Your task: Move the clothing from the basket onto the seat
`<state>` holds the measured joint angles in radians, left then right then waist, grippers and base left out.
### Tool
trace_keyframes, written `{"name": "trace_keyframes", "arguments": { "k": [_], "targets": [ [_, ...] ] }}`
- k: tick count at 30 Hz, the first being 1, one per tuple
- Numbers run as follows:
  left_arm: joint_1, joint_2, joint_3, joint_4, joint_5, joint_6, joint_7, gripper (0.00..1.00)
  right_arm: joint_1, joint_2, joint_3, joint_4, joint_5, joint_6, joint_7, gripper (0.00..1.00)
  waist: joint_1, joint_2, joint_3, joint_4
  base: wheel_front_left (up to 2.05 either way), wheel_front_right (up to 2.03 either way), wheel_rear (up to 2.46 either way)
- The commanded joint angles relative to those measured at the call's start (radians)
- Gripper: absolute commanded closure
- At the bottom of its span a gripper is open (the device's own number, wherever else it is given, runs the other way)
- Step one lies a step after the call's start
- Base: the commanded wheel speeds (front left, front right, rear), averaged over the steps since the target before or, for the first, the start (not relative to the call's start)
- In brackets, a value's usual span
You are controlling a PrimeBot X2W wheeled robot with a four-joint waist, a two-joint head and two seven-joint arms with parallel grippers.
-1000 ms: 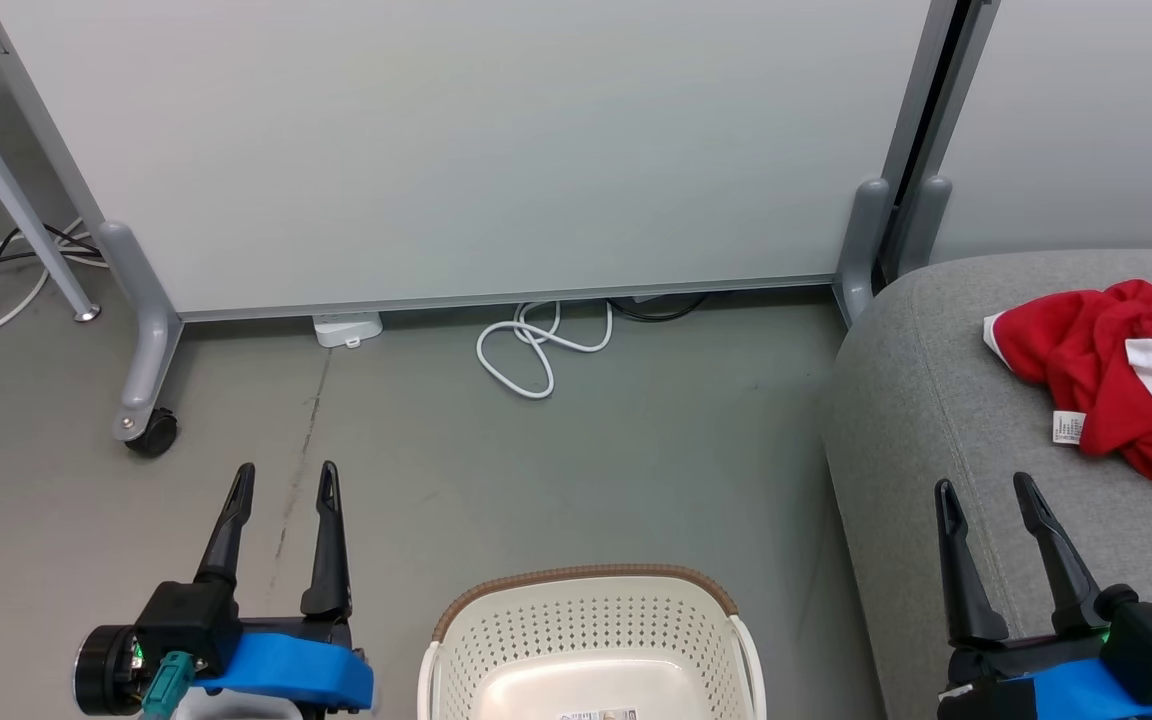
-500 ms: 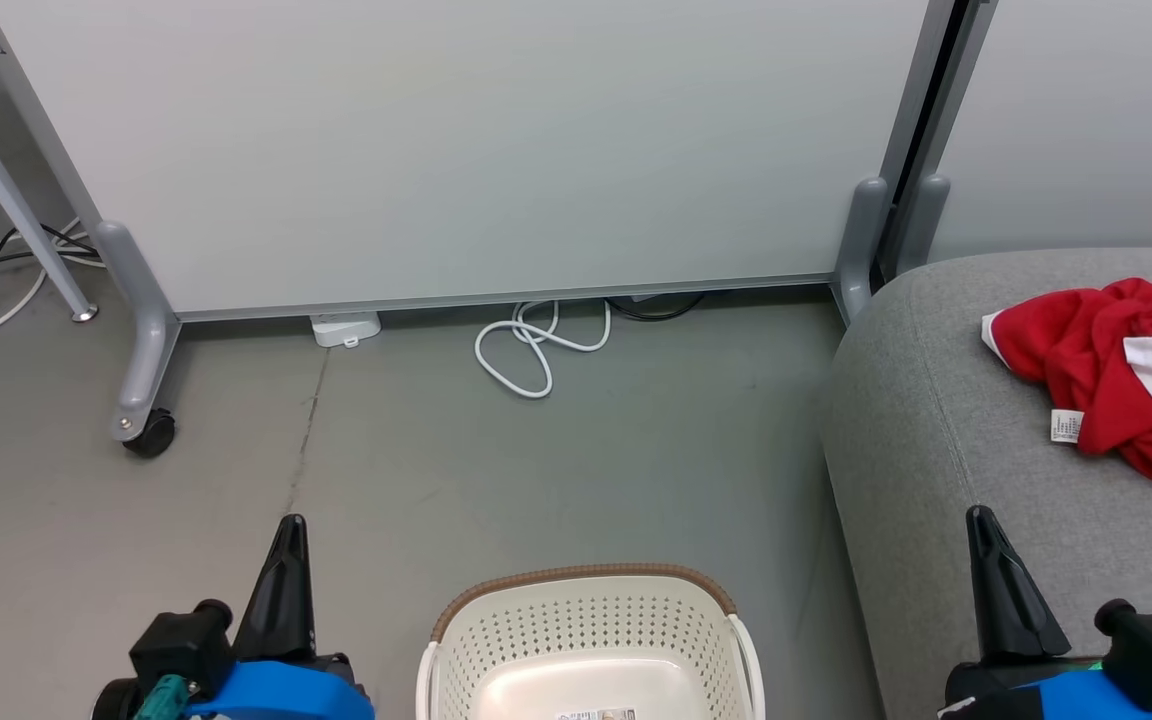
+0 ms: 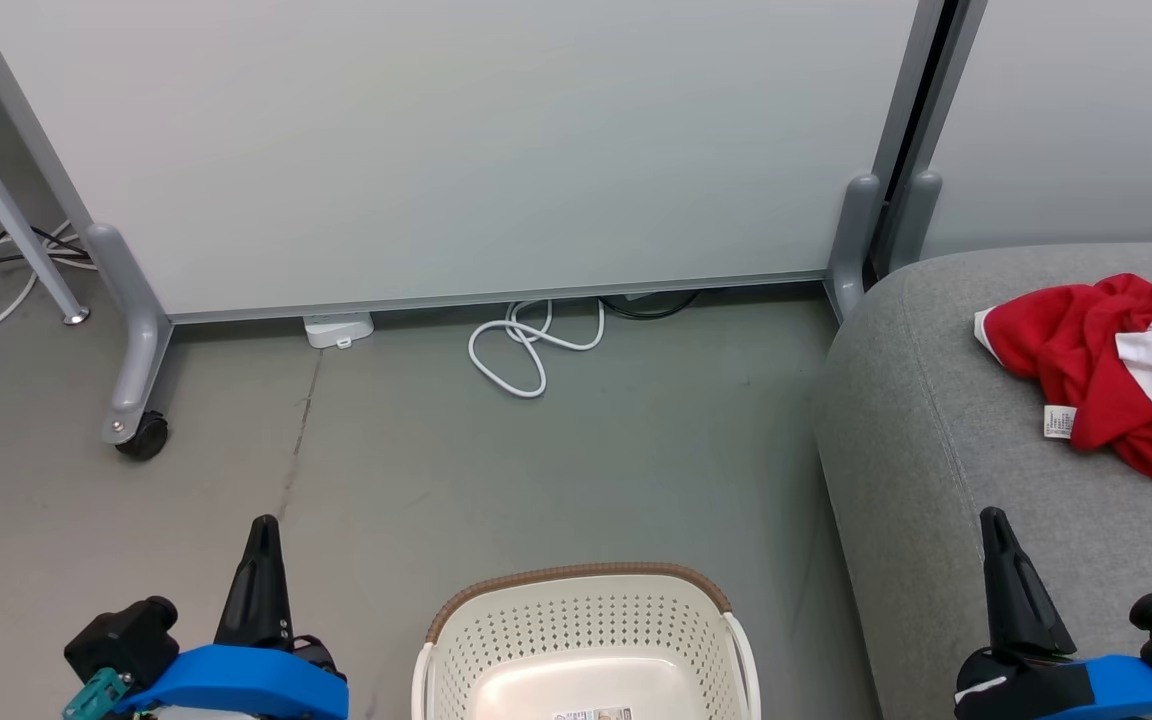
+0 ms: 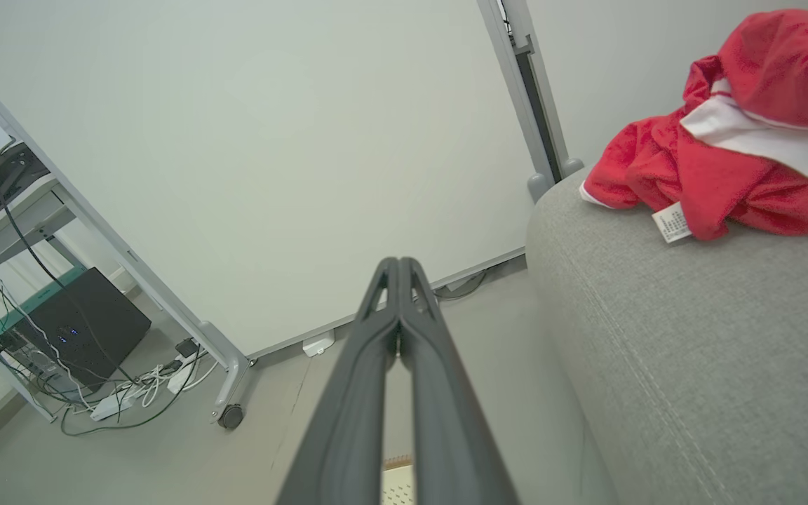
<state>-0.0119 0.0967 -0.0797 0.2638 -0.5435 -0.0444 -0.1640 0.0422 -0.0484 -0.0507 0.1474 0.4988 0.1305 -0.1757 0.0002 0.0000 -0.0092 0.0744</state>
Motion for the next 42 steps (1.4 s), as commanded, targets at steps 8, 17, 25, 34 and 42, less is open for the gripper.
{"name": "trace_keyframes", "arguments": {
  "k": [8,17,25,34,42],
  "targets": [
    [-0.044,-0.003,0.031,-0.017,-0.150,-0.014,0.037,1.00,-0.048,-0.005,-0.011,0.003,0.160,0.000,0.041,1.00,-0.0001,0.0000,0.001,-0.006,0.00,0.00,0.00],
    [-0.053,-0.009,0.054,-0.018,-0.276,-0.024,0.070,1.00,-0.063,-0.005,-0.018,0.016,0.291,0.000,0.075,1.00,-0.0001,0.0000,0.002,-0.012,0.00,0.00,0.00],
    [-0.059,-0.013,0.069,-0.018,-0.365,-0.031,0.094,1.00,-0.075,-0.006,-0.022,0.025,0.384,0.000,0.098,1.00,-0.0001,0.0000,0.003,-0.017,0.00,0.00,0.00],
    [-0.067,-0.018,0.090,-0.019,-0.472,-0.040,0.122,1.00,-0.088,-0.006,-0.029,0.036,0.495,0.000,0.128,1.00,-0.0001,0.0000,0.004,-0.024,0.00,0.00,0.00],
    [-0.072,-0.022,0.104,-0.019,-0.558,-0.047,0.145,1.00,-0.098,-0.006,-0.034,0.044,0.586,0.000,0.150,1.00,-0.0001,0.0000,0.005,-0.029,0.00,0.00,0.00]
  ]
}}
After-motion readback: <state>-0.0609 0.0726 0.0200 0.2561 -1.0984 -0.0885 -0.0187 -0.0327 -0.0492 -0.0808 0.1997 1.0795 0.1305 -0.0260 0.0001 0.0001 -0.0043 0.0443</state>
